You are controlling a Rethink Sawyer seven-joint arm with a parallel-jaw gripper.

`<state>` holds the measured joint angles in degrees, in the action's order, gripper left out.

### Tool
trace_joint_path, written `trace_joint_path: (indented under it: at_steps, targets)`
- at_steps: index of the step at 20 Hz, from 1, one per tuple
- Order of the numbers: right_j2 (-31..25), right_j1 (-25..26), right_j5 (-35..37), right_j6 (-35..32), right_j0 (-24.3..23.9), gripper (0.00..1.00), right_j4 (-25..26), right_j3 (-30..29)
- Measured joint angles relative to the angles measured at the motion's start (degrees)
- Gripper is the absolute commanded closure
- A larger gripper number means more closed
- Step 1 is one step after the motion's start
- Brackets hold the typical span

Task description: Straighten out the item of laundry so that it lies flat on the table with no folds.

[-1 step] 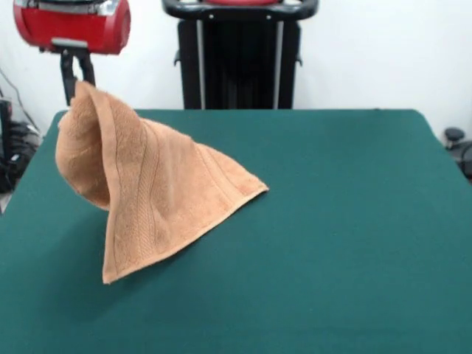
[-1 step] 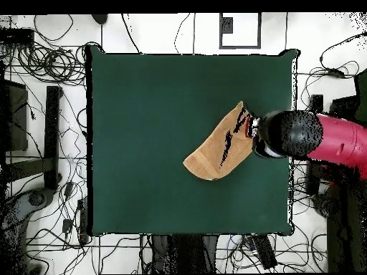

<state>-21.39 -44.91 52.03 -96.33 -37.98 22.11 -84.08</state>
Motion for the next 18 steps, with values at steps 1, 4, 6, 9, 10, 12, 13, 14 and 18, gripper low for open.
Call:
trace_joint_path:
  at_steps: [1, 4, 6, 9, 10, 12, 13, 14, 18]
  targets:
    - [-0.27, 0.36, 0.12, 0.0, -0.13, 1.0, 0.02, 0.39]
    - [-1.19, 1.82, 0.66, 0.0, -0.53, 1.0, 0.17, 2.03]
    - [-1.5, 2.41, 0.89, 0.0, -0.62, 1.0, 0.23, 2.79]
    - [-2.26, 3.78, 1.0, 0.0, -0.73, 1.0, 0.37, 4.23]
    - [-2.43, 3.97, 1.0, 0.0, -0.76, 1.0, 0.4, 4.41]
    - [-3.36, 4.8, 1.23, 0.01, -0.8, 1.0, 0.76, 5.48]
    - [-3.58, 5.01, 1.39, 0.01, -0.78, 1.0, 0.94, 5.87]
    - [-3.73, 5.19, 1.52, 0.01, -0.76, 1.0, 1.11, 6.22]
    - [-4.75, 6.62, 3.05, 0.75, -0.76, 1.0, 2.71, 9.16]
